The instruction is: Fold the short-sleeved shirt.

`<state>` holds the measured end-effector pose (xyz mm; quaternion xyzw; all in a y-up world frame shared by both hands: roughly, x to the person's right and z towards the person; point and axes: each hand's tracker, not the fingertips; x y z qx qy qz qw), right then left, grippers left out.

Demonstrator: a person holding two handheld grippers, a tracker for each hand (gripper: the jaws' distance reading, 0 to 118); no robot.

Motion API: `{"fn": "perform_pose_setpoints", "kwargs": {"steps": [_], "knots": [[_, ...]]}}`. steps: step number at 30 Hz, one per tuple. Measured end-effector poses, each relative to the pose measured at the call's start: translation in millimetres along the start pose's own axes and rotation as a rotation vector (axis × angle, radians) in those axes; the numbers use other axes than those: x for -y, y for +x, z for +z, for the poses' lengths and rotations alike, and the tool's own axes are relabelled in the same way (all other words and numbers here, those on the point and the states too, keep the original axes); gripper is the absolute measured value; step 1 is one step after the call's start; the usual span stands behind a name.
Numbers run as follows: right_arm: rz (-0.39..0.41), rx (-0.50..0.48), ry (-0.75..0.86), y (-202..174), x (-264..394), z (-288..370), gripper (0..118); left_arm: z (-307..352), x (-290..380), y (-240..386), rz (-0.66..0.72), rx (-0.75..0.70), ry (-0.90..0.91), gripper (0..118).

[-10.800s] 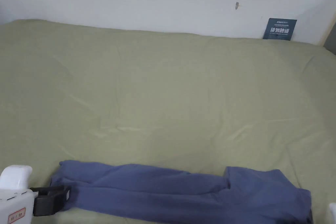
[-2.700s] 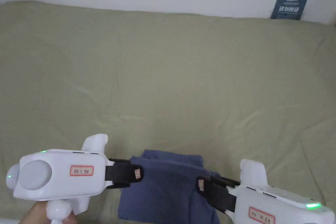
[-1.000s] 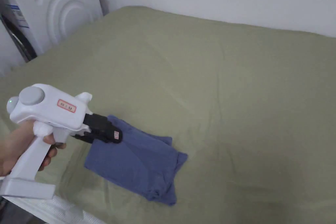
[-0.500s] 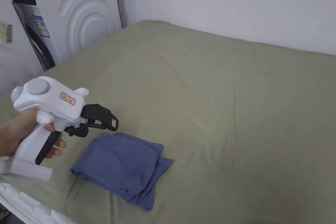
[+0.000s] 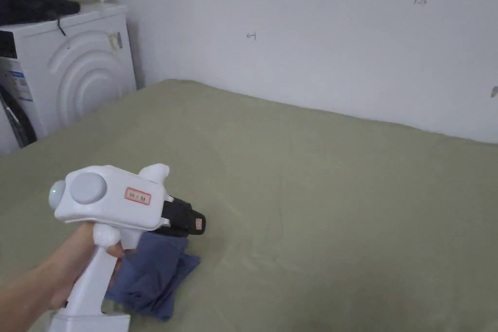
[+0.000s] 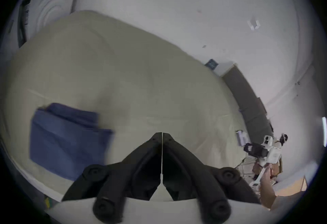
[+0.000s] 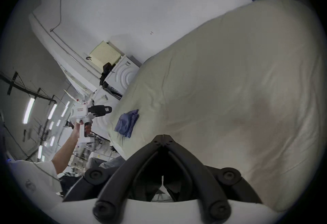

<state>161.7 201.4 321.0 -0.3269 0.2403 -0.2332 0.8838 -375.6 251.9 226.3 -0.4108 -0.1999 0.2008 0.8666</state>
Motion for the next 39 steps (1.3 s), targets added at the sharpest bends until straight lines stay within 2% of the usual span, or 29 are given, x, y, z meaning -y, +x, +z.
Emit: {"fn": "perform_pose_setpoints", "kwargs": {"steps": [1, 4, 6, 7, 9, 13, 15, 19, 24, 33, 34, 35, 36, 37, 38, 39], "knots": [[0.032, 0.031, 0.027, -9.4, -4.1, 3.7, 0, -5.6, 6.6, 22.6, -0.009, 0.034, 0.021, 2], [0.137, 0.182, 0.159, -36.3, -13.7, 16.6, 0, -22.8, 25.2, 87.6, -0.095, -0.006, 0.131, 2], [0.237, 0.339, 0.242, -55.0, -18.0, 21.7, 0, -28.0, 39.7, 129.5, -0.176, -0.06, 0.218, 2], [0.311, 0.453, 0.3, -65.3, -18.2, 23.1, 0, -30.8, 48.4, 151.5, -0.242, -0.114, 0.268, 2], [0.402, 0.59, 0.397, -79.3, -17.0, 25.0, 0, -35.0, 67.1, 192.1, -0.37, -0.228, 0.384, 2], [0.519, 0.696, 0.531, -96.0, -12.9, 33.2, 0, -36.5, 92.4, 234.0, -0.511, -0.352, 0.56, 2], [0.539, 0.695, 0.562, -103.4, -11.5, 38.8, 0, -35.7, 99.4, 241.5, -0.567, -0.375, 0.601, 2], [0.548, 0.67, 0.596, -114.1, -13.1, 46.4, 0, -30.2, 100.4, 250.2, -0.546, -0.338, 0.596, 2], [0.507, 0.623, 0.615, -120.2, -17.6, 50.6, 0, -21.6, 100.6, 254.1, -0.543, -0.349, 0.638, 2], [0.499, 0.611, 0.617, -123.0, -21.4, 48.8, 0, -14.2, 93.1, 253.3, -0.514, -0.333, 0.652, 4], [0.501, 0.618, 0.616, -123.4, -22.8, 48.6, 6, -14.9, 92.2, 253.6, -0.51, -0.335, 0.651, 18], [0.5, 0.636, 0.618, -124.0, -23.7, 49.0, 29, -17.1, 91.8, 255.1, -0.503, -0.36, 0.656, 46], [0.496, 0.636, 0.622, -123.8, -24.6, 50.1, 69, -18.7, 89.0, 254.2, -0.492, -0.364, 0.651, 89], [0.485, 0.637, 0.618, -123.2, -27.2, 51.0, 117, -19.1, 87.6, 252.1, -0.481, -0.354, 0.639, 118], [0.472, 0.635, 0.612, -122.4, -29.0, 51.5, 115, -18.9, 91.4, 249.1, -0.479, -0.316, 0.664, 118], [0.464, 0.618, 0.647, -123.3, -27.3, 52.3, 116, -19.7, 90.1, 248.3, -0.478, -0.339, 0.668, 118]]}}
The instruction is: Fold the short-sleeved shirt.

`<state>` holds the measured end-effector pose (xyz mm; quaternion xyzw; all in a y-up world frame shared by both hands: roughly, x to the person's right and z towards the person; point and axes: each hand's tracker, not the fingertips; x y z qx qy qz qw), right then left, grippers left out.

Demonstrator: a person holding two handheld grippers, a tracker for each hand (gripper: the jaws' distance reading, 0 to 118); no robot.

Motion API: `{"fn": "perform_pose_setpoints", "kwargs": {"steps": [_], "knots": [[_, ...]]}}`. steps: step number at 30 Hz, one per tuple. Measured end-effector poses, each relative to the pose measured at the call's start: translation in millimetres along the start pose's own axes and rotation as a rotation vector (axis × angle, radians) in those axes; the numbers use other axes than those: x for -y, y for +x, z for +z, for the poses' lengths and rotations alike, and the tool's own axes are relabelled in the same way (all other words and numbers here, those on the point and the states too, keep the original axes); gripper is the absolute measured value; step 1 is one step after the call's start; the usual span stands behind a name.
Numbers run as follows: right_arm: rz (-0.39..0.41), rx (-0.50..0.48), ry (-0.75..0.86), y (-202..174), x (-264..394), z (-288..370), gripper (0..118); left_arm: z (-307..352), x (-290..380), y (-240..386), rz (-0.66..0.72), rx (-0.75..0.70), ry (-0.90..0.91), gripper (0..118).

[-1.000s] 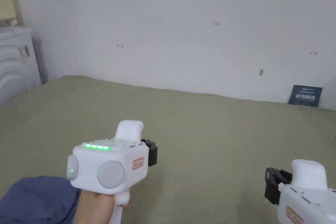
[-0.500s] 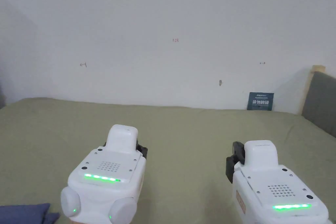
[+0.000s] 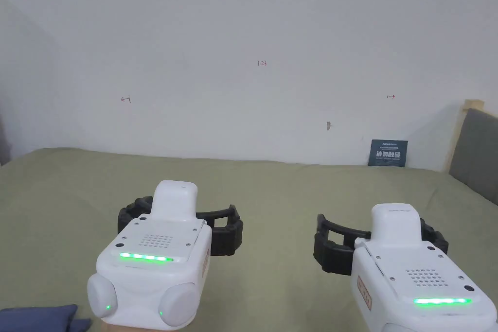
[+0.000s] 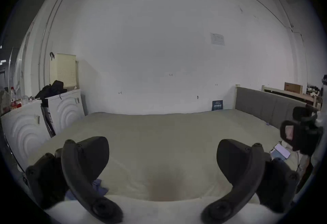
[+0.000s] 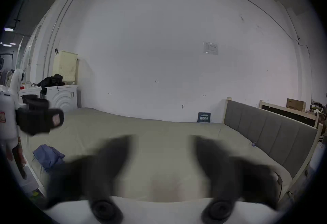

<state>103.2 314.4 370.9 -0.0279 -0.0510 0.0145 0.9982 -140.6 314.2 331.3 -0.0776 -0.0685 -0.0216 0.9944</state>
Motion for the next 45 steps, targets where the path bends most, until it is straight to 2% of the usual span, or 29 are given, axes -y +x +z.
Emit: {"fn": "perform_pose_setpoints", "kwargs": {"steps": [2, 17, 21, 29, 35, 39, 43, 45], "knots": [[0.009, -0.004, -0.019, 3.2, -0.8, -0.9, 118, -2.3, 5.6, -1.1, -0.039, -0.028, 0.004, 118], [0.023, 0.01, 0.011, 6.9, -6.0, 5.2, 118, 6.5, -1.2, 3.1, -0.006, -0.015, 0.015, 118], [0.064, 0.025, 0.007, 6.6, -3.5, 3.6, 118, 8.0, -1.7, 5.8, -0.009, -0.013, 0.017, 118], [0.059, 0.014, 0.013, 8.6, -4.4, 6.2, 118, 12.3, -2.6, 6.7, -0.004, -0.014, 0.013, 118], [-0.033, -0.048, -0.066, 12.1, -8.8, 5.0, 118, 19.3, -8.9, 6.7, -0.003, -0.003, 0.013, 118], [-0.014, -0.012, -0.074, 8.1, -9.2, 4.7, 118, 20.4, -13.4, 6.1, 0.001, -0.002, 0.021, 118], [0.013, -0.048, -0.089, 7.2, -13.7, 4.6, 118, 20.1, -14.5, 4.2, 0.005, -0.007, 0.02, 118], [0.035, -0.007, -0.103, 3.5, -16.1, 3.6, 118, 19.8, -14.7, 2.2, 0.005, -0.01, 0.016, 118]]}}
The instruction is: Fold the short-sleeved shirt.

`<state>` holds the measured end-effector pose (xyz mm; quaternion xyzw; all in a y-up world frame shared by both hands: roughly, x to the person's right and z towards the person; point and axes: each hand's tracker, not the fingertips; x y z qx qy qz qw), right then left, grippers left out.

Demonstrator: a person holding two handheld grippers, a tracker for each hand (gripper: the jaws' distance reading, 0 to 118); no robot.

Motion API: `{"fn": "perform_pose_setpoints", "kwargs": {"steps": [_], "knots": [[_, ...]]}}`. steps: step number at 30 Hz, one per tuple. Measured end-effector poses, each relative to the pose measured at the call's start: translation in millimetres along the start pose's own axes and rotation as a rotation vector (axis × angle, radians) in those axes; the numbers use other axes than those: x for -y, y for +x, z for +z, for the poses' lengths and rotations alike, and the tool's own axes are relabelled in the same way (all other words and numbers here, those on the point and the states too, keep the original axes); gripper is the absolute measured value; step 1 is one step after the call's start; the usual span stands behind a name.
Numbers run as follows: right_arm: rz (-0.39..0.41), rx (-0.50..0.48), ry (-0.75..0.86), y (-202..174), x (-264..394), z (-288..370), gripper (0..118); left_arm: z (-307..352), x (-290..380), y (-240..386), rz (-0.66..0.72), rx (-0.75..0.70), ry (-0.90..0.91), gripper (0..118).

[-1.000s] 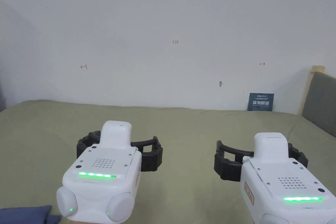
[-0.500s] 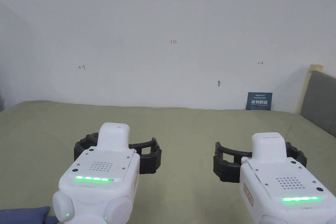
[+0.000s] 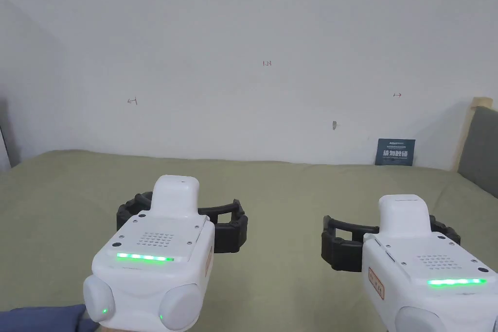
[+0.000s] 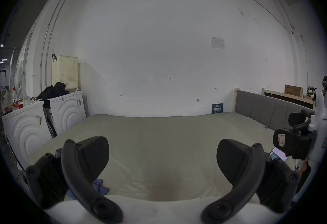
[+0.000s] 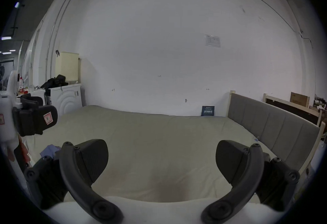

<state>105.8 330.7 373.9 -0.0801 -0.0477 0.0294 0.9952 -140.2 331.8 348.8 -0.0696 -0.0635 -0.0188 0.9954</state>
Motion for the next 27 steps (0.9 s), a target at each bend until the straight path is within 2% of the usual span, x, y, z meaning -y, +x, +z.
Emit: {"fn": "perform_pose_setpoints", "kwargs": {"steps": [2, 6, 10, 14, 19, 20, 27], "knots": [[0.031, 0.085, -0.017, -5.6, -2.1, -0.2, 118, 0.5, -0.1, -0.9, 0.003, 0.002, -0.007, 118], [0.045, 0.061, -0.017, -7.6, 0.2, -0.5, 118, -0.3, 0.6, -2.2, 0.003, 0.009, -0.025, 118], [-0.017, 0.023, -0.022, -2.7, -1.1, 1.8, 118, -0.5, 2.4, -1.2, -0.008, 0.008, -0.036, 118], [-0.03, 0.031, -0.016, 0.4, -5.7, 1.0, 118, -0.5, 2.9, -2.5, -0.005, 0.014, -0.049, 118], [0.103, 0.173, -0.034, -10.6, -9.3, -0.9, 118, 0.3, 0.5, -4.1, 0.002, 0.008, -0.048, 118], [0.121, 0.175, -0.029, -12.2, -8.7, -1.1, 118, 0.1, -0.1, -4.9, 0.002, 0.008, -0.048, 118], [0.039, 0.084, -0.042, -10.7, -10.8, 2.0, 118, 0.7, -3.2, -3.6, 0.001, 0.013, -0.045, 118]]}}
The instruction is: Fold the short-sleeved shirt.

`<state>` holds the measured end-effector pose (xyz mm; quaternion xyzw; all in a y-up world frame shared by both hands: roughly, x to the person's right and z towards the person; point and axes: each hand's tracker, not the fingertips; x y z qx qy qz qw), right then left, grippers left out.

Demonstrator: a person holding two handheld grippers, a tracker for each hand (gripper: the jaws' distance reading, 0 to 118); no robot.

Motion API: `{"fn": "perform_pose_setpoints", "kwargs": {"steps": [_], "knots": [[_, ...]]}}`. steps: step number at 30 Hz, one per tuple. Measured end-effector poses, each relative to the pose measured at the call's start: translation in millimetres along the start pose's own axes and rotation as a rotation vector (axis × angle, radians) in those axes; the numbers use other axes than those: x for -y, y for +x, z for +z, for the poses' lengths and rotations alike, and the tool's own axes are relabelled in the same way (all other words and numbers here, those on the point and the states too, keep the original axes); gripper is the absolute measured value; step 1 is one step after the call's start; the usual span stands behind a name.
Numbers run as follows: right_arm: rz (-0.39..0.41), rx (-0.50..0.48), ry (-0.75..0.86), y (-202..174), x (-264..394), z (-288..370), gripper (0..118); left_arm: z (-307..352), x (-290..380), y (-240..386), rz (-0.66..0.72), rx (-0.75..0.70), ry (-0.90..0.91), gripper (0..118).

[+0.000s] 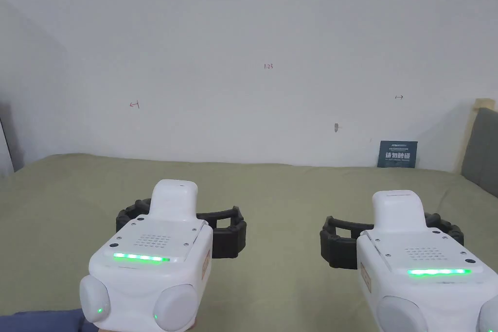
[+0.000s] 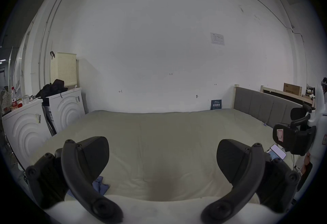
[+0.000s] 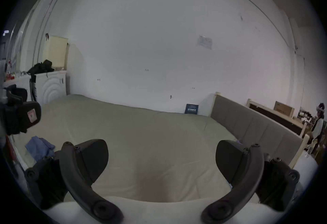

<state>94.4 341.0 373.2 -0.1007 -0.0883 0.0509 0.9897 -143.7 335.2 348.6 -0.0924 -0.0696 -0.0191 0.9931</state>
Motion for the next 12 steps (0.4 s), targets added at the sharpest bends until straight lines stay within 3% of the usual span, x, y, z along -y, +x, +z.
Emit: {"fn": "perform_pose_setpoints", "kwargs": {"steps": [7, 12], "knots": [[0.004, -0.014, 0.027, 1.5, -4.6, 3.4, 118, -0.5, 0.4, -2.3, 0.009, -0.001, -0.008, 118], [-0.141, -0.126, -0.117, 12.8, -13.7, 4.3, 118, 0.3, 0.7, -2.9, 0.02, 0.005, -0.015, 118]]}}
